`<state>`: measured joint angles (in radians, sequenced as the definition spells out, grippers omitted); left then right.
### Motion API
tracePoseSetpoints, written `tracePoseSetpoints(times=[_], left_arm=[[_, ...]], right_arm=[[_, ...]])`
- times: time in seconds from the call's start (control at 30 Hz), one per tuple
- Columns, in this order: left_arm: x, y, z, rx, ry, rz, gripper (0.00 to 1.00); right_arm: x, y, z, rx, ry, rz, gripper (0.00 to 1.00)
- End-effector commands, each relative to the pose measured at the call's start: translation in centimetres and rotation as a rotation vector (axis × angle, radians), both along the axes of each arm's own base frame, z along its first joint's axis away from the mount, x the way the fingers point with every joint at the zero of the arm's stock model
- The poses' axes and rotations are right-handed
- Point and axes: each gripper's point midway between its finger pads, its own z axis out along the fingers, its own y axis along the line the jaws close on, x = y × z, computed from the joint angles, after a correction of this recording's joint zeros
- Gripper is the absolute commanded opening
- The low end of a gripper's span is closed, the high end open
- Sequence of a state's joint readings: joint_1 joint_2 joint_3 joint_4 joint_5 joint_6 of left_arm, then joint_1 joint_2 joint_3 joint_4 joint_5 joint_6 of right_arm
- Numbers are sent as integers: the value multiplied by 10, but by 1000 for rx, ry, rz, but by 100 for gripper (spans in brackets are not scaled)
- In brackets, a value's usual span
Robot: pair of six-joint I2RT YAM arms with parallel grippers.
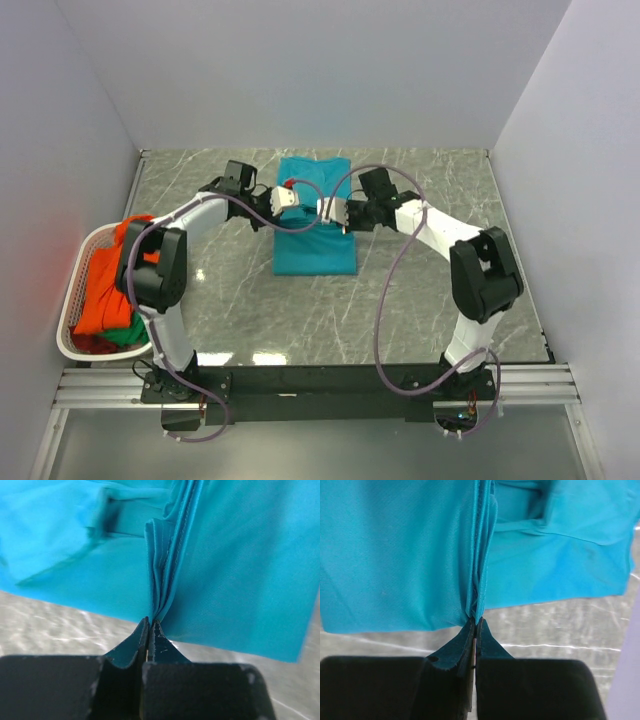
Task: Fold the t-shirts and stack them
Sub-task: Fold the tshirt
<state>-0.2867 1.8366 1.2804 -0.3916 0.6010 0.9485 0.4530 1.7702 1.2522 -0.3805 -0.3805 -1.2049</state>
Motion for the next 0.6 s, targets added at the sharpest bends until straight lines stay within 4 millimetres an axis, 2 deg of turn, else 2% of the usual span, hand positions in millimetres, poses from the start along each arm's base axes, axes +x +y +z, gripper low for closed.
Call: tracePoseSetpoints(times=[0.0, 0.03, 0.13, 0.17, 0.2, 0.27, 0.3, 0.33, 0.37, 0.4, 0.43, 0.47, 0.53, 0.57], left_arm=[[36, -1, 17, -16, -83, 5, 0], [44, 0, 22, -19, -98, 13, 0], [57, 4, 11, -4, -91, 32, 0], [65, 3, 11, -8, -104, 45, 0], [69, 5, 10, -5, -111, 54, 0], [79, 4, 10, -12, -127, 76, 3], [81, 4, 11, -15, -129, 88, 8], [84, 6, 11, -13, -130, 106, 27], [86, 6, 13, -17, -135, 119, 37], [93, 6, 19, -29, -164, 138, 45], [94, 9, 20, -23, -170, 161, 55], [97, 11, 30, -34, -192, 178, 59], [90, 17, 32, -37, -177, 191, 62], [84, 16, 44, -55, -183, 182, 62]], right_arm=[[28, 3, 12, 13, -39, 3, 0], [35, 4, 16, 14, -51, -1, 0], [50, 5, 8, 10, -52, -12, 0], [57, 7, 13, 14, -65, -17, 0], [61, 6, 5, 6, -53, -25, 0], [70, 8, 7, 14, -61, -46, 0], [77, 5, 2, 1, -63, -71, 4], [81, 5, 2, 4, -63, -97, 23], [85, 3, 1, 1, -66, -126, 33], [91, 0, 4, -2, -82, -161, 39], [91, -1, 6, 3, -79, -179, 42], [93, -5, 16, 13, -93, -195, 42], [90, -9, 25, 28, -99, -203, 42], [84, -13, 33, 36, -107, -206, 42]])
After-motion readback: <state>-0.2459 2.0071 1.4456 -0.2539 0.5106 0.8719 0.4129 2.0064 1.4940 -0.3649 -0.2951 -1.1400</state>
